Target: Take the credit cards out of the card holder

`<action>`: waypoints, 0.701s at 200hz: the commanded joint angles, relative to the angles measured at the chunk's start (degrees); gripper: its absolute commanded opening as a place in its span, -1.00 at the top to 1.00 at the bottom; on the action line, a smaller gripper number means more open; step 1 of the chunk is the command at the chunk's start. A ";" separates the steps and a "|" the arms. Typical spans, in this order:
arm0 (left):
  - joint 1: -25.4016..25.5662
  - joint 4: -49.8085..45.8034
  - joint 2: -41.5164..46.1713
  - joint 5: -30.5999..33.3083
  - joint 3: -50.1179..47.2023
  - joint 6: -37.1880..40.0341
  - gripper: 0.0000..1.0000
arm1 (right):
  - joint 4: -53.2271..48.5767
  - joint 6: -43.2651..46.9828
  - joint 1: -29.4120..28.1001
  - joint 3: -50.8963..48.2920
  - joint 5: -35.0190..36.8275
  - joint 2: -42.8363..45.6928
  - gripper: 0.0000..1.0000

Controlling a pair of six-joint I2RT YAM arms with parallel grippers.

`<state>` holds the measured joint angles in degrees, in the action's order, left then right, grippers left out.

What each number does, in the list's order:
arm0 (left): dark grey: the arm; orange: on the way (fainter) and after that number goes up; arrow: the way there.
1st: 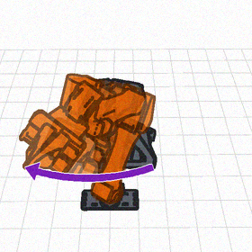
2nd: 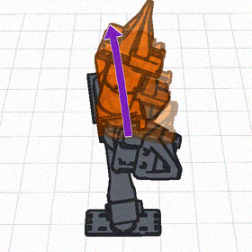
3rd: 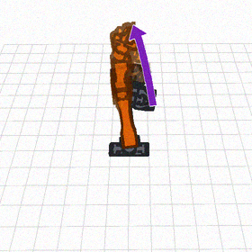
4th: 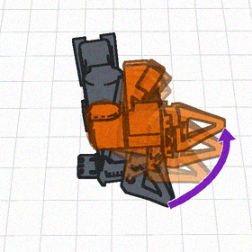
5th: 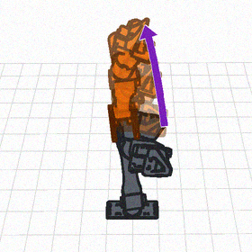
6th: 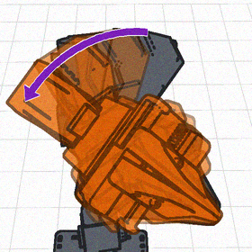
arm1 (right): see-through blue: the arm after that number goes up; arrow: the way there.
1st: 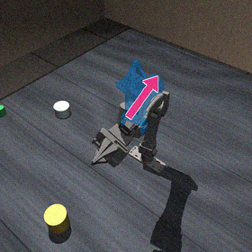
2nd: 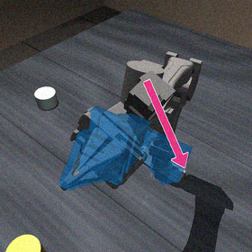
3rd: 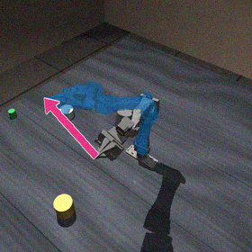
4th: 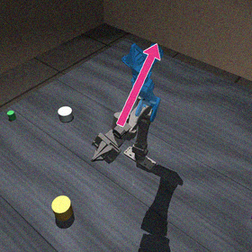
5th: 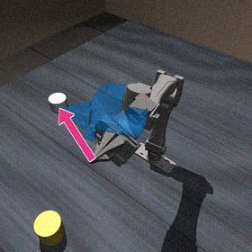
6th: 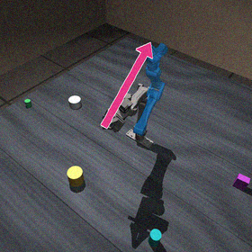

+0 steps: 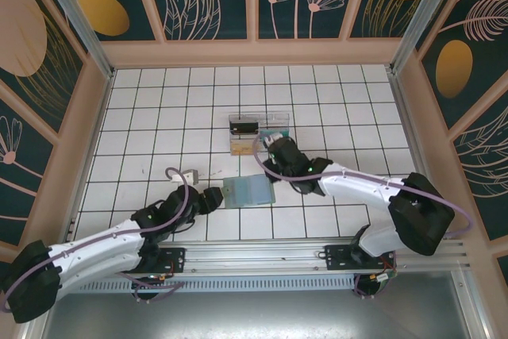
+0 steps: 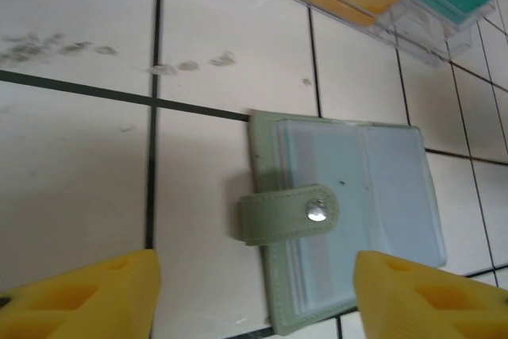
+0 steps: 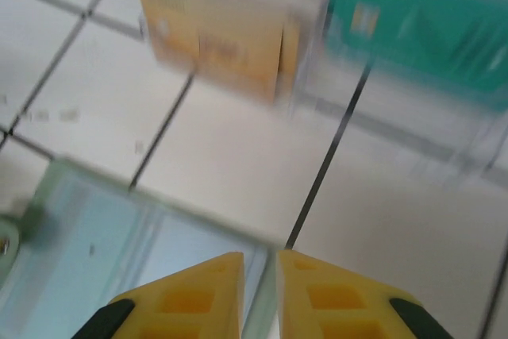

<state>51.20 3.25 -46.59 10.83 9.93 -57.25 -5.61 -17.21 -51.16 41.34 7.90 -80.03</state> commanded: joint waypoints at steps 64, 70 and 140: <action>-0.21 11.23 -14.10 -9.85 4.67 0.11 0.25 | 9.31 -16.26 -4.12 -9.57 -3.16 -1.53 0.66; -0.20 11.41 -14.54 -10.07 4.82 0.21 0.26 | 9.66 -16.44 -4.12 -9.96 -3.24 -1.76 0.67; -0.14 12.61 -18.81 -11.50 5.76 1.04 0.30 | 10.41 -18.11 -4.54 -11.45 -2.54 -4.87 0.64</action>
<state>51.20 13.96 -63.88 0.47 14.09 -57.23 3.20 -33.50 -54.89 31.27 4.89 -83.44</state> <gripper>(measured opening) 0.354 0.177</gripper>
